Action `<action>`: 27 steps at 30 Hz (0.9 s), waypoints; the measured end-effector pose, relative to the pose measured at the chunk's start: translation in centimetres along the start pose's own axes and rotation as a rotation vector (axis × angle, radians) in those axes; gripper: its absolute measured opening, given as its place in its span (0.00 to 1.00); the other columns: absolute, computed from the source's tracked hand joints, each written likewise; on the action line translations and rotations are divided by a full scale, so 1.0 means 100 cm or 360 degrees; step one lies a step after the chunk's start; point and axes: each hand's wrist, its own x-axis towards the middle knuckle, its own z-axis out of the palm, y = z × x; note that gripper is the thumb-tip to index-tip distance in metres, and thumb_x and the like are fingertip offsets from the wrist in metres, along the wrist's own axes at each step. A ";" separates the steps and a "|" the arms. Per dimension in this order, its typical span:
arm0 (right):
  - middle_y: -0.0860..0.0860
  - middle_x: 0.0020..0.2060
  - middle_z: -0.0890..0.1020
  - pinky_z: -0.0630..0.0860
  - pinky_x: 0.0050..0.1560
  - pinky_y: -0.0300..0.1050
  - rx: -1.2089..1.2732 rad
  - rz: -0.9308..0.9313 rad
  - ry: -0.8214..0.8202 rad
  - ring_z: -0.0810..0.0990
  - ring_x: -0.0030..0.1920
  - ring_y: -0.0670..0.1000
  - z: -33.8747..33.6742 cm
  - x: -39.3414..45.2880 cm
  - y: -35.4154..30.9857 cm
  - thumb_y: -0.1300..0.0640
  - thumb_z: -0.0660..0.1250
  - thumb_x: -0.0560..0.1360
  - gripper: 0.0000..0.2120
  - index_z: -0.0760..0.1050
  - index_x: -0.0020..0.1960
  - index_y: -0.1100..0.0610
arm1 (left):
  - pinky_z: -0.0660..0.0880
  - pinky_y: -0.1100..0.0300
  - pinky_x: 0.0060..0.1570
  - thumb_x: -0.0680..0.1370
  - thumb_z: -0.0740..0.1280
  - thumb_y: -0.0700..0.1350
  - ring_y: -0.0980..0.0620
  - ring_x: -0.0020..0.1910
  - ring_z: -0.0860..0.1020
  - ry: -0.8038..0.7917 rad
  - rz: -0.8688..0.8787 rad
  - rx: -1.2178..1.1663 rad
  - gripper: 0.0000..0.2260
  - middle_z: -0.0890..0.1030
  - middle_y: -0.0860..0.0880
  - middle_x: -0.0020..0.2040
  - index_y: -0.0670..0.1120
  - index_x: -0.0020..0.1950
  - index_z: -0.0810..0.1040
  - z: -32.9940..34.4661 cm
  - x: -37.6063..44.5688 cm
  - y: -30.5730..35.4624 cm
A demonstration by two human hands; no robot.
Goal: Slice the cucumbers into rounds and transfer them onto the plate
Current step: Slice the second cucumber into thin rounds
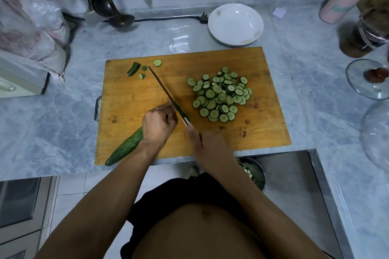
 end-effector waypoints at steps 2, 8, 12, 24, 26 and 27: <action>0.54 0.28 0.75 0.64 0.32 0.46 0.0001 0.0000 -0.0015 0.74 0.30 0.51 -0.001 0.003 -0.001 0.42 0.49 0.84 0.31 0.70 0.32 0.60 | 0.74 0.61 0.34 0.71 0.67 0.36 0.44 0.38 0.83 0.0013 -0.0014 0.0003 0.07 0.86 0.44 0.45 0.42 0.40 0.85 0.000 0.000 0.002; 0.58 0.36 0.80 0.71 0.42 0.46 0.0003 0.0078 -0.0054 0.79 0.40 0.56 0.005 0.020 -0.002 0.39 0.46 0.83 0.33 0.76 0.39 0.63 | 0.76 0.62 0.38 0.71 0.66 0.37 0.44 0.40 0.83 0.0008 0.0030 -0.0003 0.09 0.85 0.46 0.51 0.43 0.45 0.86 0.002 0.002 -0.002; 0.61 0.45 0.81 0.71 0.49 0.48 0.0008 0.0132 -0.0057 0.79 0.48 0.59 0.010 0.031 -0.002 0.41 0.46 0.84 0.34 0.78 0.46 0.65 | 0.78 0.61 0.44 0.71 0.62 0.41 0.48 0.47 0.84 0.0020 0.0019 -0.0094 0.13 0.85 0.47 0.53 0.44 0.46 0.87 0.005 0.001 -0.003; 0.50 0.32 0.76 0.67 0.39 0.44 0.0041 0.0203 0.0143 0.75 0.36 0.51 -0.007 0.031 0.021 0.39 0.47 0.83 0.32 0.76 0.37 0.60 | 0.76 0.62 0.58 0.73 0.71 0.36 0.51 0.52 0.83 0.0099 -0.0005 -0.0229 0.07 0.84 0.44 0.53 0.41 0.50 0.86 0.007 -0.001 -0.005; 0.48 0.32 0.76 0.66 0.35 0.41 0.0089 0.0187 0.0220 0.74 0.34 0.46 -0.010 0.032 0.025 0.40 0.49 0.83 0.28 0.74 0.38 0.59 | 0.75 0.62 0.59 0.74 0.71 0.36 0.50 0.53 0.83 0.0076 0.0012 -0.0208 0.08 0.84 0.44 0.54 0.41 0.52 0.85 0.007 -0.002 -0.005; 0.46 0.32 0.75 0.63 0.32 0.37 0.0097 0.0167 0.0241 0.72 0.33 0.42 -0.011 0.032 0.025 0.40 0.50 0.83 0.26 0.73 0.40 0.57 | 0.75 0.62 0.59 0.74 0.71 0.37 0.50 0.53 0.83 0.0064 0.0019 -0.0193 0.08 0.84 0.44 0.55 0.42 0.52 0.85 0.006 -0.002 -0.005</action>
